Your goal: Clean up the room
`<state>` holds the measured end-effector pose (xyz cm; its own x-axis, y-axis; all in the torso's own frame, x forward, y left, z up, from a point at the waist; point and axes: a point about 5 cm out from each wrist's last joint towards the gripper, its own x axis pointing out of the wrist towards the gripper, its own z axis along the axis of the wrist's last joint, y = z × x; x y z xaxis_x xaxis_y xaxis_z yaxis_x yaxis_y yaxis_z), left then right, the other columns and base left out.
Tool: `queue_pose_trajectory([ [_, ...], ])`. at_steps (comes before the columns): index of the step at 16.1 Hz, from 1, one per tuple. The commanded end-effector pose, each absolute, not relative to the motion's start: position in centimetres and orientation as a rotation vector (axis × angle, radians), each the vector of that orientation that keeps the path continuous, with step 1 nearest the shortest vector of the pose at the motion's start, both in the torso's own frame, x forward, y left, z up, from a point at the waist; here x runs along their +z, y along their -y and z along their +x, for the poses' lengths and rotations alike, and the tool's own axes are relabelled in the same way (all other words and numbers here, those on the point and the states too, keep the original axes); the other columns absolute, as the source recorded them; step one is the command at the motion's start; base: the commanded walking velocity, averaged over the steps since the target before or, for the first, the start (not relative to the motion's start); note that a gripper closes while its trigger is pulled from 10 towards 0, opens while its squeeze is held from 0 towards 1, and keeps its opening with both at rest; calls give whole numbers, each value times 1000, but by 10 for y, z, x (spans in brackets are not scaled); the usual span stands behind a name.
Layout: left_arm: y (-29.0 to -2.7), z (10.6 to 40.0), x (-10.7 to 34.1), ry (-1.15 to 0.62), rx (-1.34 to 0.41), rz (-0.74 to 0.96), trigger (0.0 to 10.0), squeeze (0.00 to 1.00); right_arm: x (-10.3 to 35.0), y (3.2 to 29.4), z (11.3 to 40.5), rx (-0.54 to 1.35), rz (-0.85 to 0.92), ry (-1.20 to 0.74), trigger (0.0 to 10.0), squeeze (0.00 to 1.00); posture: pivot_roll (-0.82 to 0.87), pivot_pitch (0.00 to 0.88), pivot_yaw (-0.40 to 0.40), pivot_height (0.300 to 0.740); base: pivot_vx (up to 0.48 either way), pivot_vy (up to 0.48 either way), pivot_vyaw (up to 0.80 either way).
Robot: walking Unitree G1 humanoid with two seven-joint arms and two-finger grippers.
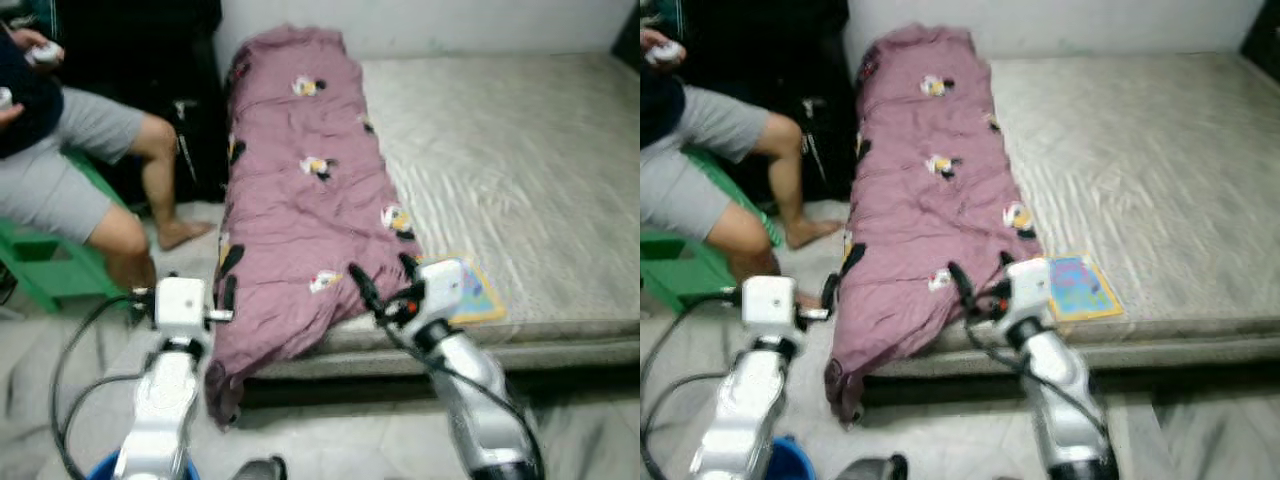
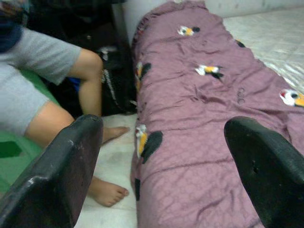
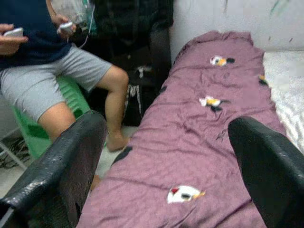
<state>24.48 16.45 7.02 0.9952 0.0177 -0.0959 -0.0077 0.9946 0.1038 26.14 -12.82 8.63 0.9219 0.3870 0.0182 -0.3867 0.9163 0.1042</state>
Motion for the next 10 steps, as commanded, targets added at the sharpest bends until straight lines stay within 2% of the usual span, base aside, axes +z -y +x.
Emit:
queue_pose_trajectory([
  [1, -163, 243, 69, -104, 3, 102, 10000, 0, 85, 143, 262, 296, 63, 8, 10000, 0, -58, 27, 25, 740, 0, 0, 0],
  [4, -175, 242, 66, -111, 85, 119, 10000, 0, 82, 178, 255, 88, 13, 14, 10000, 0, -60, 27, 26, 740, 0, 0, 0],
  [7, -179, 242, 66, -107, 105, 119, 10000, 0, 75, 195, 241, -3, 15, 2, 10000, 0, -73, 23, 25, 740, 0, 0, 0],
  [10, -173, 249, 69, -92, 68, 90, 10000, 0, 74, 197, 244, -23, 34, -21, 10000, 0, -84, 26, 44, 740, 0, 0, 0],
])
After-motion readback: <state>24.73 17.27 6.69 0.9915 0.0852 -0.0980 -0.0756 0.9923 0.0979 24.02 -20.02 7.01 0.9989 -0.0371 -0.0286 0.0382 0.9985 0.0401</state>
